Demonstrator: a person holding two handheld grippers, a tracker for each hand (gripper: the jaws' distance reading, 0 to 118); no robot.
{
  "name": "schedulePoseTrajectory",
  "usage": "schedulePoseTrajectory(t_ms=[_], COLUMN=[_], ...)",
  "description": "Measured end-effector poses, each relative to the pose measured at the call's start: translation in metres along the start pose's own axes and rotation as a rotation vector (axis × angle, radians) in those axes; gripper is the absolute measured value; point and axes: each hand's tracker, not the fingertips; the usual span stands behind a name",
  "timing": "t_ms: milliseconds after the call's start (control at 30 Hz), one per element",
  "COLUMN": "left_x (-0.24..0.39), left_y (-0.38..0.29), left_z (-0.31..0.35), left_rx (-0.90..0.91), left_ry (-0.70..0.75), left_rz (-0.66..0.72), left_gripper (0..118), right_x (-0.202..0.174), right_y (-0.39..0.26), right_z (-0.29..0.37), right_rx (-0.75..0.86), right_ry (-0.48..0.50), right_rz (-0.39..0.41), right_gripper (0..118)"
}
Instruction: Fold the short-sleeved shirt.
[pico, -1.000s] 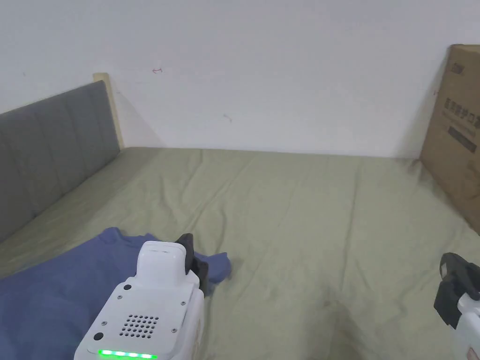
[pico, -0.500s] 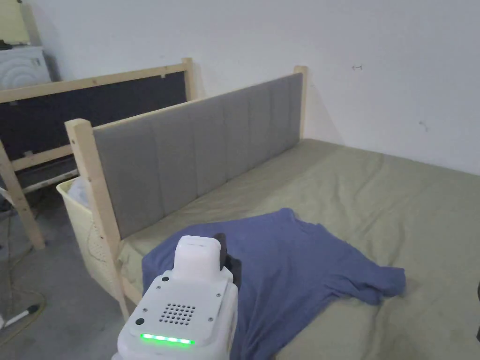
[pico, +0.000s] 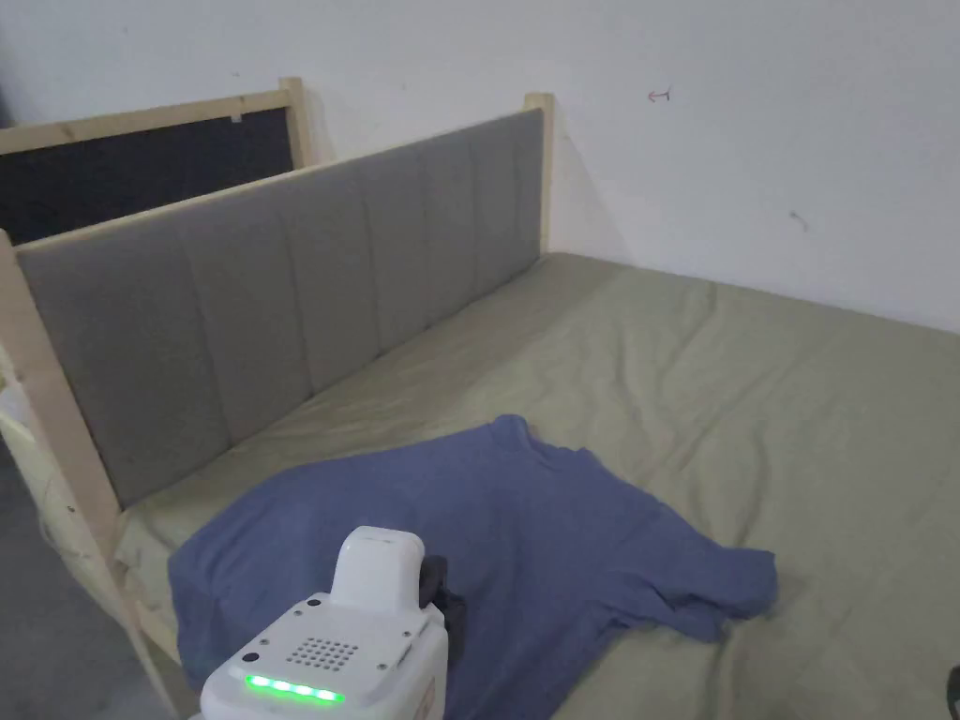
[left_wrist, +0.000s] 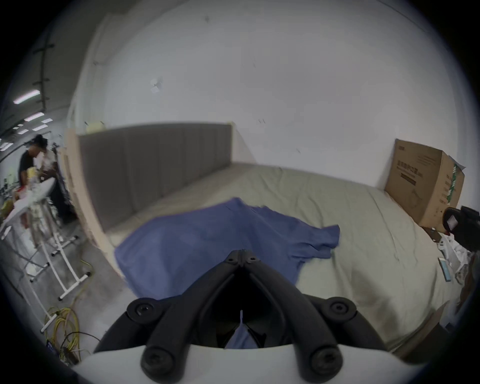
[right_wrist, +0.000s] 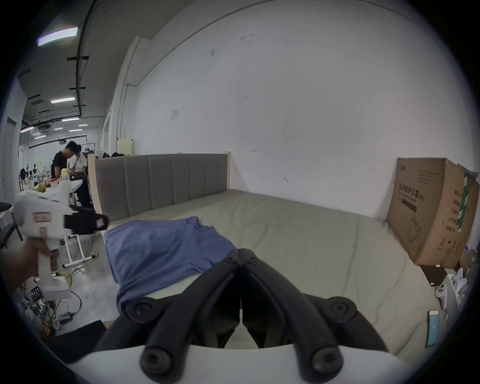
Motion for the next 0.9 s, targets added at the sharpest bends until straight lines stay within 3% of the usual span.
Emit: schedulePoseTrajectory(t_ms=[100, 133, 200, 233, 267, 300, 333, 433, 533, 633, 700, 767, 800, 900], left_x=[0.013, 0.015, 0.014, 0.014, 0.011, 0.007, 0.008, 0.010, 0.004, 0.010, 0.018, 0.027, 0.030, 0.039], left_y=[0.017, 0.024, 0.038, 0.044, 0.047, 0.048, 0.051, 0.053, 0.050, 0.044, 0.048, 0.051, 0.054, 0.074], left_z=[-0.078, -0.110, -0.174, -0.208, -0.239, -0.263, -0.284, -0.329, -0.356, -0.354, -0.346, -0.331, -0.325, -0.299], left_rx=[-0.098, -0.127, -0.222, -0.293, -0.370, -0.430, -0.385, -0.459, -0.505, -0.503, -0.479, -0.472, -0.471, -0.420], left_ry=[-0.031, -0.045, -0.092, -0.096, -0.088, -0.062, -0.059, 0.027, 0.053, 0.020, -0.028, 0.009, 0.029, -0.001], left_rz=[-0.028, -0.040, -0.022, -0.010, -0.011, -0.016, -0.016, -0.117, -0.080, -0.131, -0.169, -0.217, -0.248, -0.224], left_gripper=[0, 11, 67, 82, 82, 109, 115, 110, 111, 96, 62, 15, 3, 3], right_x=[0.015, 0.021, 0.030, 0.034, 0.037, 0.041, 0.045, 0.053, 0.060, 0.063, 0.063, 0.064, 0.064, 0.066], right_y=[-0.011, -0.015, -0.021, -0.024, -0.027, -0.030, -0.033, -0.043, -0.050, -0.053, -0.054, -0.051, -0.049, -0.038], right_z=[-0.016, -0.022, -0.034, -0.040, -0.044, -0.049, -0.053, -0.064, -0.071, -0.073, -0.072, -0.067, -0.063, -0.044], right_rx=[-0.043, -0.057, -0.084, -0.094, -0.102, -0.109, -0.117, -0.144, -0.172, -0.184, -0.188, -0.186, -0.179, -0.135], right_ry=[-0.017, -0.021, -0.024, -0.025, -0.025, -0.024, -0.023, -0.027, -0.029, -0.026, -0.024, -0.025, -0.025, -0.031], right_rz=[-0.009, -0.015, -0.026, -0.031, -0.036, -0.041, -0.045, -0.052, -0.072, -0.084, -0.081, -0.084, -0.097, -0.118], right_gripper=[0, 0, 0, 0, 0, 0, 0, 0, 0, 0, 0, 0, 0, 0])
